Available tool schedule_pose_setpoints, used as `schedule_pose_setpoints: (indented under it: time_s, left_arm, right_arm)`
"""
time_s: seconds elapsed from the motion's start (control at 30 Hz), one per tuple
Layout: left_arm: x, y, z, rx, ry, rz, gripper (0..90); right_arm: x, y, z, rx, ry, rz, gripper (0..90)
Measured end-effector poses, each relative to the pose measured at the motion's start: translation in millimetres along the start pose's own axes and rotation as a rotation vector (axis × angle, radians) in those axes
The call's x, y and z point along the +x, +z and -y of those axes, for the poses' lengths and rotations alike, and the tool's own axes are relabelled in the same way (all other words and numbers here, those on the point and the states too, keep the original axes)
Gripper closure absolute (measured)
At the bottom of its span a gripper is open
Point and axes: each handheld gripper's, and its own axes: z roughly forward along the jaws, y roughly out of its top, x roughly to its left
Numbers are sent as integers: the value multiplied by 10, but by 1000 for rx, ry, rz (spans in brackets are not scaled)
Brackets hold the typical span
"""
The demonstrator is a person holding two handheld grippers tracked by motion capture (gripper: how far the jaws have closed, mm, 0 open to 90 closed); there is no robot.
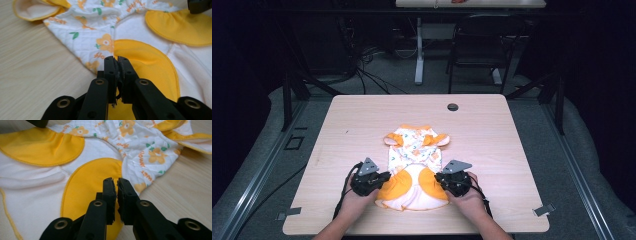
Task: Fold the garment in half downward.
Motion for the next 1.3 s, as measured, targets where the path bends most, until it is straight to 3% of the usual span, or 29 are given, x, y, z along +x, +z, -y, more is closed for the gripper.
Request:
schedule_pose_setpoints:
  time_s: [0.13,0.23,0.37,0.5,0.77,1.03,1.17,1.3]
  left_arm:
    - [-59,114,4,44,44,5,894]
    - [-27,117,11,43,26,23,897]
    - [-22,117,21,40,18,27,897]
    - [-41,103,25,48,26,25,897]
    - [-97,17,87,62,-2,65,896]
    - [-148,-69,141,80,3,83,896]
    - [-189,-149,194,94,7,98,896]
    - [-219,-185,218,103,9,104,896]
  right_arm:
    - [82,78,-9,34,-47,-23,882]
    - [94,131,24,73,-67,-31,890]
    - [71,130,32,70,-50,-44,893]
    - [85,112,50,77,-72,-41,895]
    - [133,53,83,91,-76,-83,894]
    - [251,-9,106,114,-98,-98,894]
    - [320,-68,136,134,-86,-159,895]
    - [364,-97,137,154,-108,-183,895]
